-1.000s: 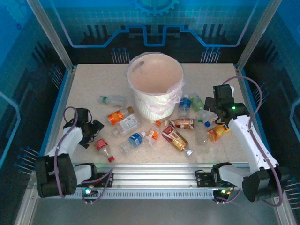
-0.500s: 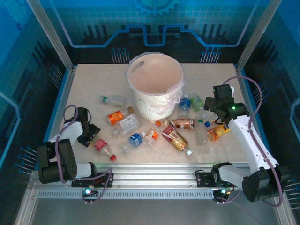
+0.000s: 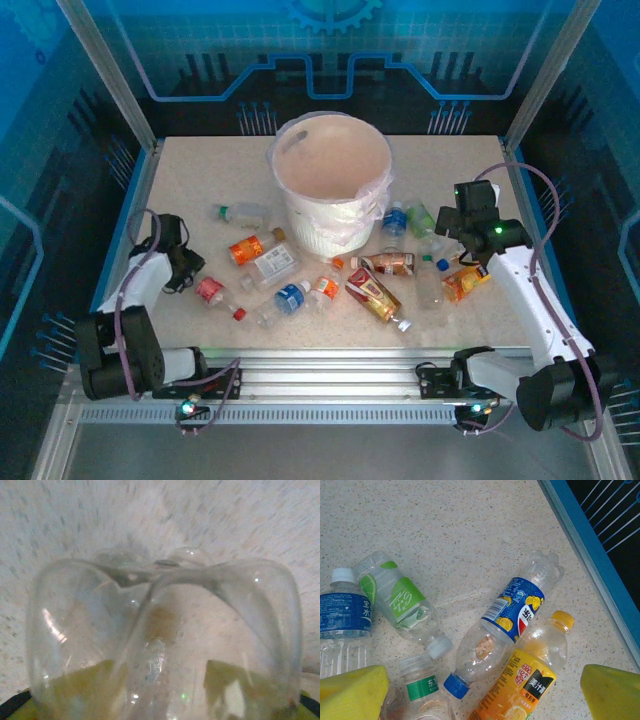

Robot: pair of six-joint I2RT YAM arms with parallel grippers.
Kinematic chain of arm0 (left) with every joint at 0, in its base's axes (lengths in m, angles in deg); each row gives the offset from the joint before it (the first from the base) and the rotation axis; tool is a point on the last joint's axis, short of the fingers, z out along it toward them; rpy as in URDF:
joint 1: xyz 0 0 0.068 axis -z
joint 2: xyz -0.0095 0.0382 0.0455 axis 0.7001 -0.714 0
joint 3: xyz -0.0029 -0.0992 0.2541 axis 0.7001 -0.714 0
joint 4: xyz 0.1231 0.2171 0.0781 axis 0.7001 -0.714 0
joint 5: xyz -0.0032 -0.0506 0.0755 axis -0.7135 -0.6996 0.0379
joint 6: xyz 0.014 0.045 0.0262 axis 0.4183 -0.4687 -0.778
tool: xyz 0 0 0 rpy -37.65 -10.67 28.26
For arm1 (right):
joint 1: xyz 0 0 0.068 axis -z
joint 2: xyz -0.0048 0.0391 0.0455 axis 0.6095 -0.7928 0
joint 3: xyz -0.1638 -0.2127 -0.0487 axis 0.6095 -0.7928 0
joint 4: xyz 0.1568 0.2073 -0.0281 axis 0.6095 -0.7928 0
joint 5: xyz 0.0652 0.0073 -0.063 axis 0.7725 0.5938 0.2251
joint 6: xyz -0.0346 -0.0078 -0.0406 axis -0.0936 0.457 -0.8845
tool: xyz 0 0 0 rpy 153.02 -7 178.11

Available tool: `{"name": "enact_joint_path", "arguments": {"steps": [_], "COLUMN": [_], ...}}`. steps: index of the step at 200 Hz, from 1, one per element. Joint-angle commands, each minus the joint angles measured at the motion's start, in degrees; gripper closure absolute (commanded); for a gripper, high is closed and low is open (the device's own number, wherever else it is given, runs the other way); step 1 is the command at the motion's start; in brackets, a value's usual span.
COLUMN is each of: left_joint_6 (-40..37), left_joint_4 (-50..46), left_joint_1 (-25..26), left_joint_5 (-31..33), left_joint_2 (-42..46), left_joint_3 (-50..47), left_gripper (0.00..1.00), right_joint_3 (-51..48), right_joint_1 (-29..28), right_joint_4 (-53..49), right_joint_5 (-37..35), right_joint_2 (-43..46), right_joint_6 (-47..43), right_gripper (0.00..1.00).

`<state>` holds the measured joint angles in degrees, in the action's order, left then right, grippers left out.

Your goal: Put the plastic bottles in the bin

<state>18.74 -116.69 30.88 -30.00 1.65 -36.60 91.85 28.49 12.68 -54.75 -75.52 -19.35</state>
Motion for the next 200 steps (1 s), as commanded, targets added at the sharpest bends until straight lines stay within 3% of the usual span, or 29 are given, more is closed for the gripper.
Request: {"name": "enact_joint_path", "arguments": {"steps": [1, 38, 92, 162, 200], "left_joint_6": [-4.92, -9.6, -11.68, -20.43, -27.75], "left_joint_4": [-4.92, -5.12, 5.63, 26.27, 34.96], "left_joint_1": [-0.13, -0.1, 1.41, 19.91, 27.63], "left_joint_5": [6.53, 9.58, -0.53, -3.43, -9.04], "left_joint_2": [5.32, 13.38, 18.17, 7.43, -1.5], "left_joint_3": [5.25, 11.78, 21.56, 35.69, 45.1], "left_gripper": [0.55, 0.58, 0.62, 0.62, 0.62], "right_joint_3": [0.03, -0.06, -1.01, -1.62, -0.77], "right_joint_1": [-0.66, -0.65, -0.7, -0.68, -0.7], "right_joint_4": [-0.84, -0.31, 0.16, 0.57, -0.28], "right_joint_5": [-0.07, 0.22, 0.75, 2.0, 2.81], "right_joint_2": [0.46, 0.46, 1.93, 3.96, 4.41], "right_joint_6": [1.05, 1.2, 1.86, 2.69, 3.28], "right_gripper": [0.0, 0.0, 0.0, 0.0, 0.0]}}
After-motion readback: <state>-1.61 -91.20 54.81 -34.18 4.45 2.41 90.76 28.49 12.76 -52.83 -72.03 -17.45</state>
